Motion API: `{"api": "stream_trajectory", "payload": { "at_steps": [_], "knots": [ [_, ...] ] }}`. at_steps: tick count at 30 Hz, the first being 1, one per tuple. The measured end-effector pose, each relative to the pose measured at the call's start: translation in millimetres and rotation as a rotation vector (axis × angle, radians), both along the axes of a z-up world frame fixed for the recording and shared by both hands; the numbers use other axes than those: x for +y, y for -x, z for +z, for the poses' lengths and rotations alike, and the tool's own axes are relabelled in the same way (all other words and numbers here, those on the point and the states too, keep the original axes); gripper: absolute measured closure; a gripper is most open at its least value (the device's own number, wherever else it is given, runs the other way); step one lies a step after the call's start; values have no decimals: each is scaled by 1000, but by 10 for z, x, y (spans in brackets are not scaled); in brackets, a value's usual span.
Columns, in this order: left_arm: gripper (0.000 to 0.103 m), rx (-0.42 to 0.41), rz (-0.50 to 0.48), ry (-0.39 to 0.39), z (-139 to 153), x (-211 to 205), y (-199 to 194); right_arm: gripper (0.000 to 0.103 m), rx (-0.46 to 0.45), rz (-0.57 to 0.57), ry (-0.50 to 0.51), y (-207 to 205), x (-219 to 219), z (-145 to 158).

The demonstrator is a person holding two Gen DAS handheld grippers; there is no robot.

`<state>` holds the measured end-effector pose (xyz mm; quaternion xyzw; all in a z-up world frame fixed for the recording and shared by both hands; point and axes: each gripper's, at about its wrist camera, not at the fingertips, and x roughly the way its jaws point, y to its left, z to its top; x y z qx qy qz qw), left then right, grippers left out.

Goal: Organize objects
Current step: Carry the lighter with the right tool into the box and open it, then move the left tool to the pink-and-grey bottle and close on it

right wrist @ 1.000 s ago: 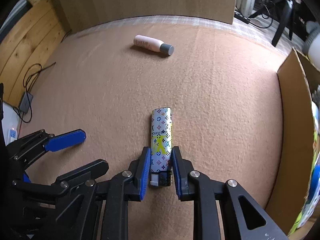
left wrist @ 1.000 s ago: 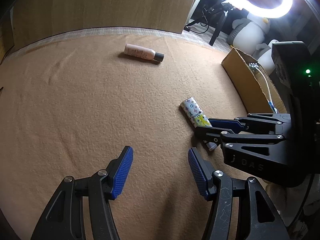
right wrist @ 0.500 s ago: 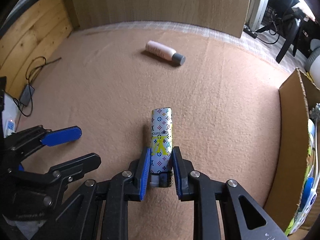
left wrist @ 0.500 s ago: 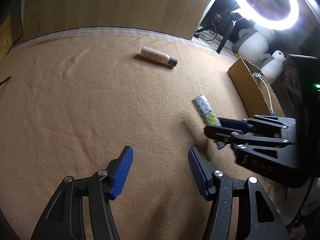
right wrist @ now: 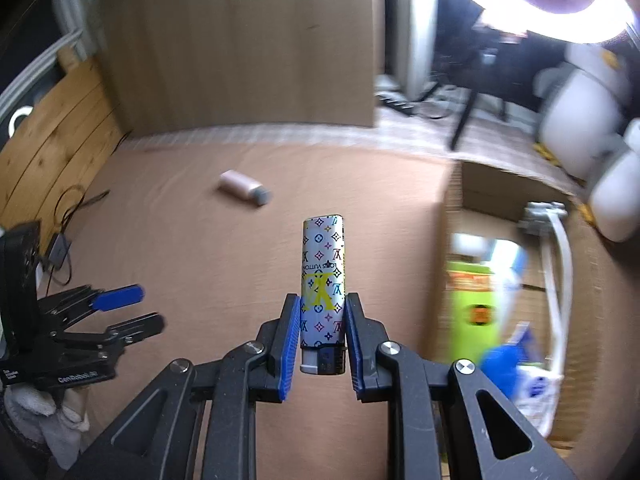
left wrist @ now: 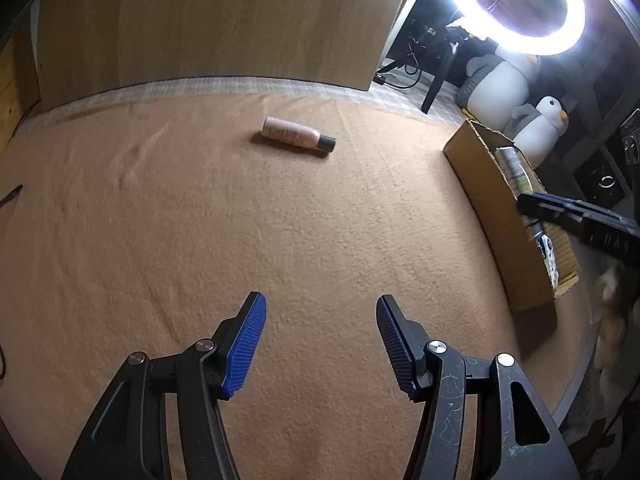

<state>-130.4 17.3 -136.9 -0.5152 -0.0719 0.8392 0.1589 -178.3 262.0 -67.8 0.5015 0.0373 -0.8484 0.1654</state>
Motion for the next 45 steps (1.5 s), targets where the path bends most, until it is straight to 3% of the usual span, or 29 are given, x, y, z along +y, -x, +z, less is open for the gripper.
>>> {"api": "stream_trajectory", "payload": {
  "at_steps": [7,17,19,22,23,30,37,45],
  "knots": [
    [42,-1,-1,7,36,131,18,83,0,-136,-1,164,724,-3],
    [42,7,-12,29,90,328,43,83,-14,-220,6,227,1209,-94],
    [42,8,-12,39,93,352,40,81,-6,-211,4,216,1221,-77],
    [42,4,-12,44,90,380,47,44,36,-227,-19,165,1207,-16],
    [42,3,-12,47,88,384,53,42,49,-230,-18,154,1211,3],
    [42,4,-6,63,86,337,55,42,47,-212,26,57,1113,60],
    [34,10,16,79,89,171,197,42,47,-171,108,-97,825,97],
    [34,44,38,106,241,45,647,42,47,-112,185,-292,478,179]
  ]
}}
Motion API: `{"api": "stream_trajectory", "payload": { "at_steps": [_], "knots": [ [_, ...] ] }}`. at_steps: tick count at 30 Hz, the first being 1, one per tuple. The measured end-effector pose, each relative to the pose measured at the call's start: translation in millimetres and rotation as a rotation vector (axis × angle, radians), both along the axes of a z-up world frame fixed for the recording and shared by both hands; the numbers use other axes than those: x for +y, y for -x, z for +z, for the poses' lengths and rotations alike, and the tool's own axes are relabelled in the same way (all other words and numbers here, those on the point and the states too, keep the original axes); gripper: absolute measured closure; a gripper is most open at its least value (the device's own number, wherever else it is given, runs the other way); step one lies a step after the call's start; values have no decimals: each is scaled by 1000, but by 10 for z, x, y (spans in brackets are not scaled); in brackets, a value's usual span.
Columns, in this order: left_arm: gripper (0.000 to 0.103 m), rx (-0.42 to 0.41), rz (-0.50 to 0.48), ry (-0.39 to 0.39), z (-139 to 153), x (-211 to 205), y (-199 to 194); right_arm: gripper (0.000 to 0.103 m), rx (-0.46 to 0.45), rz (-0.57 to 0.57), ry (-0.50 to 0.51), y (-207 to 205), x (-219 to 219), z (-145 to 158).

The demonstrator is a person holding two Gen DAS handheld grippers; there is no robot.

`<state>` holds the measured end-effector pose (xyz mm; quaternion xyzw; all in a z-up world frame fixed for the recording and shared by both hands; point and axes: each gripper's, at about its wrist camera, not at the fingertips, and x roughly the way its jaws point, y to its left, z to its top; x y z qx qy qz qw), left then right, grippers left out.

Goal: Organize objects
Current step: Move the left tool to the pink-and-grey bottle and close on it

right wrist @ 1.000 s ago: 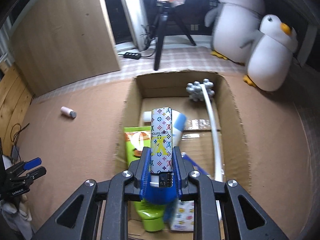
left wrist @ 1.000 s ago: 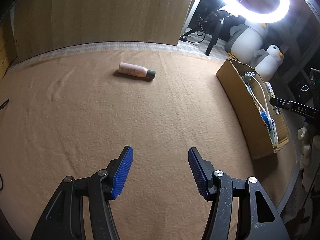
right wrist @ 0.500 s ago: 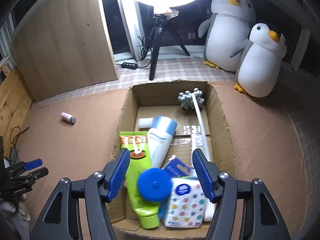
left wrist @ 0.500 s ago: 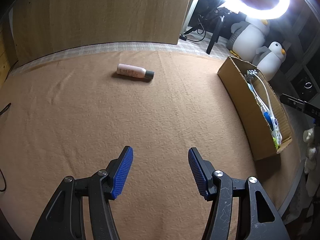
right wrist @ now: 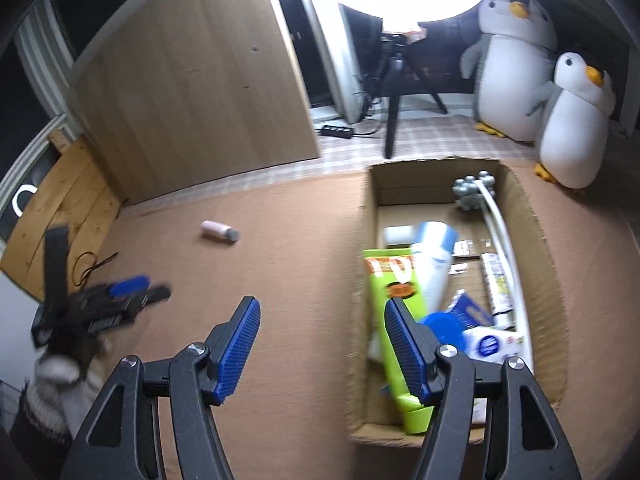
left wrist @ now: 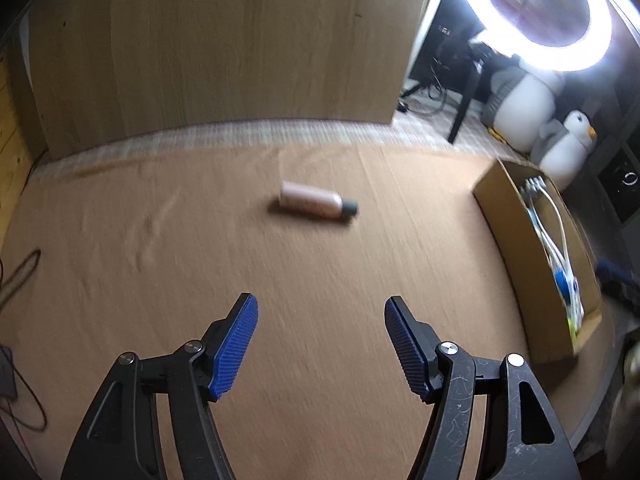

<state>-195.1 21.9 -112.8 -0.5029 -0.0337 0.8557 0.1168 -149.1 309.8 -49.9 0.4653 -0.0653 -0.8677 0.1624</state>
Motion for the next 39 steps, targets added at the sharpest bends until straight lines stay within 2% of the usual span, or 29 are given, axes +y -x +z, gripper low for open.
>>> {"api": "stream_trajectory", "payload": {
  "at_steps": [11,16,21,26,32,34,37,39],
  "knots": [
    [34,-32,41,2,-106,32,1003,42,-2,67,-60,-496,-194,19],
    [34,-60,57,11,-283,101,1265,42,-20,76,-109,-701,-186,-74],
    [34,-80,32,43,-387,187,1436,42,-43,63,-131,-810,-112,-168],
    [35,-107,-9,81,-454,223,1464,42,-54,37,-120,-806,-18,-185],
    [39,-148,-100,124,-564,306,1225,42,-46,40,-124,-787,-46,-153],
    [39,-138,-117,153,-578,331,1086,42,-43,41,-118,-777,-58,-149],
    [40,-122,-143,154,-585,341,869,42,-39,49,-107,-772,-91,-148],
    [45,-99,-151,179,-591,362,727,42,-39,57,-104,-764,-119,-157]
  ]
}}
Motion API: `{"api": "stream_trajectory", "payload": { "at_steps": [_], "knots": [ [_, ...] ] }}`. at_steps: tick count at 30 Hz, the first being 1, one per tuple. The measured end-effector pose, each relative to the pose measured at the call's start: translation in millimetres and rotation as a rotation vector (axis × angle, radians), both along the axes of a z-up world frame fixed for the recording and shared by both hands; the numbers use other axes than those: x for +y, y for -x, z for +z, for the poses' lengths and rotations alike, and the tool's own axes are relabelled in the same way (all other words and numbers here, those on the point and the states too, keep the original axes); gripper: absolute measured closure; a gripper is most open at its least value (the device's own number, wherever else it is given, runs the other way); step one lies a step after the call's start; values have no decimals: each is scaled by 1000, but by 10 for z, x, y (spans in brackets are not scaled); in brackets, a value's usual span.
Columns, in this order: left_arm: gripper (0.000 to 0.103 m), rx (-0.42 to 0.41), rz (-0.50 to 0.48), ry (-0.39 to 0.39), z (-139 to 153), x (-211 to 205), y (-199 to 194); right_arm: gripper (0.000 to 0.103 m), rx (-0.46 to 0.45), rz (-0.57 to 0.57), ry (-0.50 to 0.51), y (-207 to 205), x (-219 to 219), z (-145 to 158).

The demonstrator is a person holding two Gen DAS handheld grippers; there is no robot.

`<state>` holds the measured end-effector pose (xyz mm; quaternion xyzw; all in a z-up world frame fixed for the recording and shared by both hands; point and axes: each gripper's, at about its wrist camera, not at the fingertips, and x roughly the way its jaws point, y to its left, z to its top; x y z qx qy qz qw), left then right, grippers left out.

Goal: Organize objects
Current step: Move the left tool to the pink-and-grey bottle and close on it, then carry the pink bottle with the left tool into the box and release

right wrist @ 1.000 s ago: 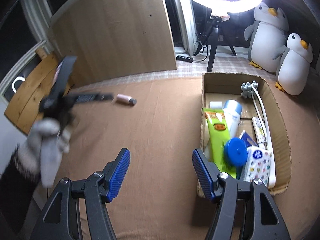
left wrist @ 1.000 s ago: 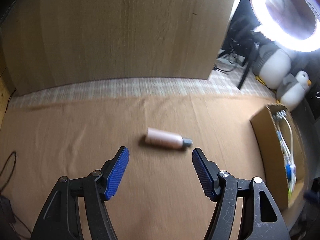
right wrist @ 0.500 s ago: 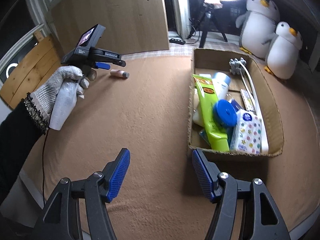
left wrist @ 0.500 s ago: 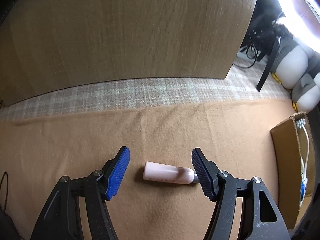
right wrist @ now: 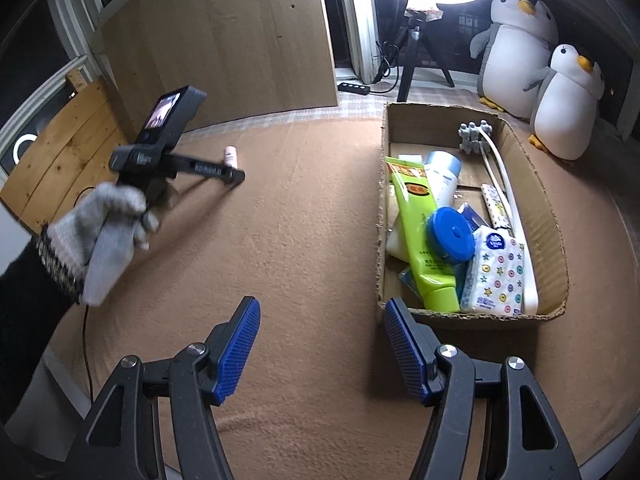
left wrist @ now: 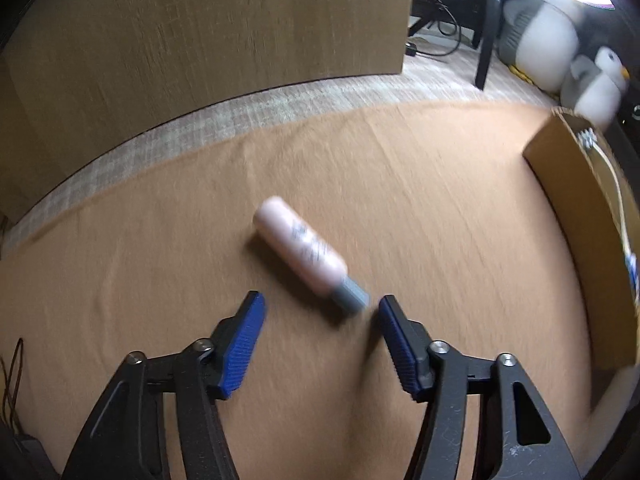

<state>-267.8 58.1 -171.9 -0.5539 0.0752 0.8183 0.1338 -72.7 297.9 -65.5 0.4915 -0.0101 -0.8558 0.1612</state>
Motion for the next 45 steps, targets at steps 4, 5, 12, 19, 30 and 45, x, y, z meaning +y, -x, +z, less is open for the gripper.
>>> {"api": "stream_trajectory", "payload": {
  "at_steps": [4,5,12,19,30,45],
  "knots": [
    [54,-3,22,-60,71,-105,-171,42,4,22,11,17,-75,13],
    [54,7,26,-64,104,-119,-180,42,7,26,14,19,-93,23],
    [53,-8,157,-151,241,-181,188,42,5,40,15,19,-157,18],
    [54,-78,267,-175,43,-234,433,42,3,6,3,-8,6,28],
    [82,-58,290,-189,24,-290,299,42,-5,-35,14,1,202,4],
    [82,-20,101,-237,285,389,-750,42,5,-58,8,-140,329,-24]
  ]
}}
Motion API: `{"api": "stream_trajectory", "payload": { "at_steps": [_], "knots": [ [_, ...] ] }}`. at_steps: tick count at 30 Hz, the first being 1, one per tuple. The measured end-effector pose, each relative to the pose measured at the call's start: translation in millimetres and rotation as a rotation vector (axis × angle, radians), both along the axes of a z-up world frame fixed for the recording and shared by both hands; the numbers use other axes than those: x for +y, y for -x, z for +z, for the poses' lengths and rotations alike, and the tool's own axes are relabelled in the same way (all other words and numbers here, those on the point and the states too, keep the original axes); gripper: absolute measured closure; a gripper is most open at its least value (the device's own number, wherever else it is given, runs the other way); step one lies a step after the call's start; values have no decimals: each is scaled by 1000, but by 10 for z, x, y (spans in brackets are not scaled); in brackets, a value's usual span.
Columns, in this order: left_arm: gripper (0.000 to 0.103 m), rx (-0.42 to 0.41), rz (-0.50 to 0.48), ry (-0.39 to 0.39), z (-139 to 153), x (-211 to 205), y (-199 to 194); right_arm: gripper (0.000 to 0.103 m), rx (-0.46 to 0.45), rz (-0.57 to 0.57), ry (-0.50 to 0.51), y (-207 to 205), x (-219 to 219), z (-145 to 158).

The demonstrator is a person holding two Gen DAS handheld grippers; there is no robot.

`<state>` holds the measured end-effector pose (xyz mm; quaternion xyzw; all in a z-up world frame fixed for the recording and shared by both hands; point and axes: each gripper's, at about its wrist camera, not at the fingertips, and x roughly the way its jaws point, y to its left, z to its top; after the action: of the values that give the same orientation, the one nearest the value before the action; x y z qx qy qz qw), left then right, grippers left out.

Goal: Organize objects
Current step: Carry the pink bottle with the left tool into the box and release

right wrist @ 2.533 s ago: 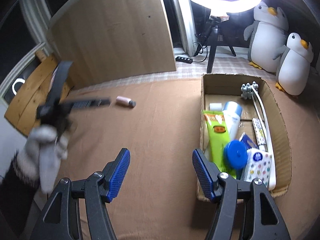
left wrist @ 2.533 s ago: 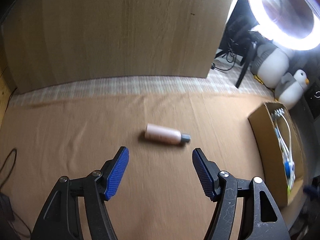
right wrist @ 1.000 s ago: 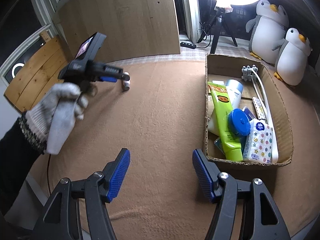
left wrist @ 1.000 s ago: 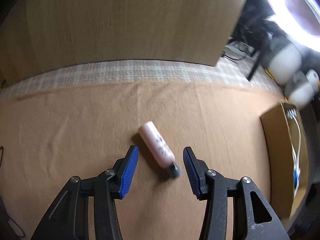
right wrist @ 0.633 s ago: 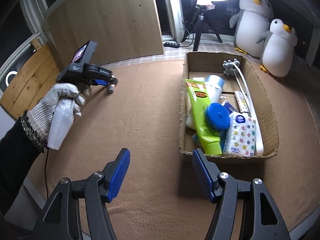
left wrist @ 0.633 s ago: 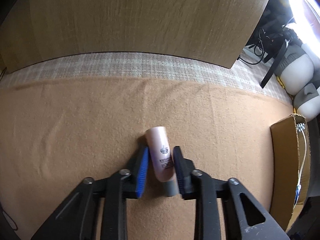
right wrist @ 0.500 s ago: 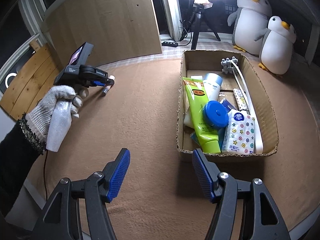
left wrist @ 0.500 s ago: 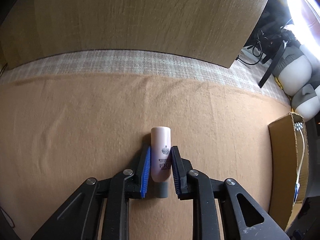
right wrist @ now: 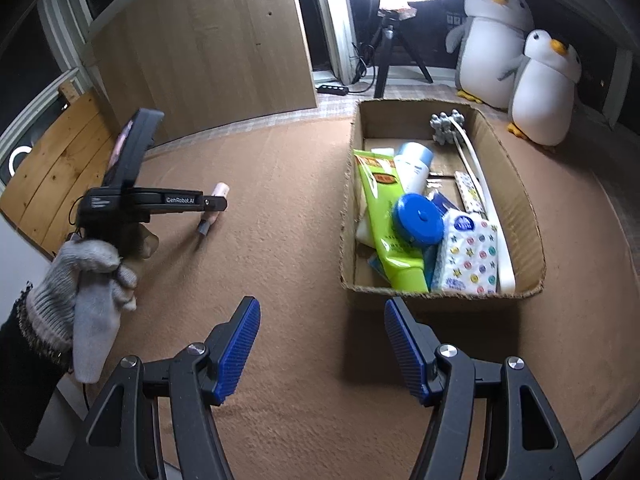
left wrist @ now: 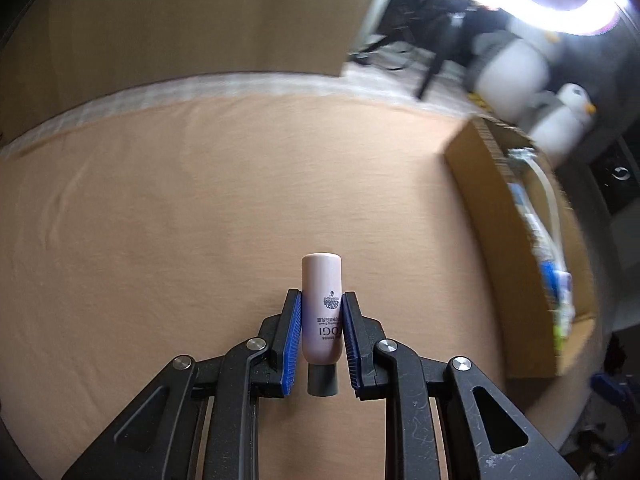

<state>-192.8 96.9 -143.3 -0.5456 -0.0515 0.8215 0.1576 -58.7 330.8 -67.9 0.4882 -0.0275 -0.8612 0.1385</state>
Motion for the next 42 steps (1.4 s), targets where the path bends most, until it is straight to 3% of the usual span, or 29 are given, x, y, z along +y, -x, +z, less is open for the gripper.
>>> {"api": "stream_trajectory", "payload": {
  "at_steps": [9,14,25,37,38,40,42],
  "knots": [
    [82,80,-122,-65,580,787,-76,42,22,-9,-2,-189,157,34],
    [82,99,-170,-67,713,1274,1,42,31,-21,-4,-259,274,72],
    [82,84,-224,-32,594,2131,305,42,30,-53,-17,-338,577,71],
    [81,93,-242,-4,507,2540,387,42,4,-84,-9,-339,834,-5],
    [80,95,-243,-3,513,2545,383,42,3,-85,-6,-340,839,-7],
    [59,103,-246,6,536,2557,355,42,-2,-88,0,-339,845,-11],
    [49,130,-247,19,583,2549,316,42,-5,-89,0,-338,838,-15]
  ]
}}
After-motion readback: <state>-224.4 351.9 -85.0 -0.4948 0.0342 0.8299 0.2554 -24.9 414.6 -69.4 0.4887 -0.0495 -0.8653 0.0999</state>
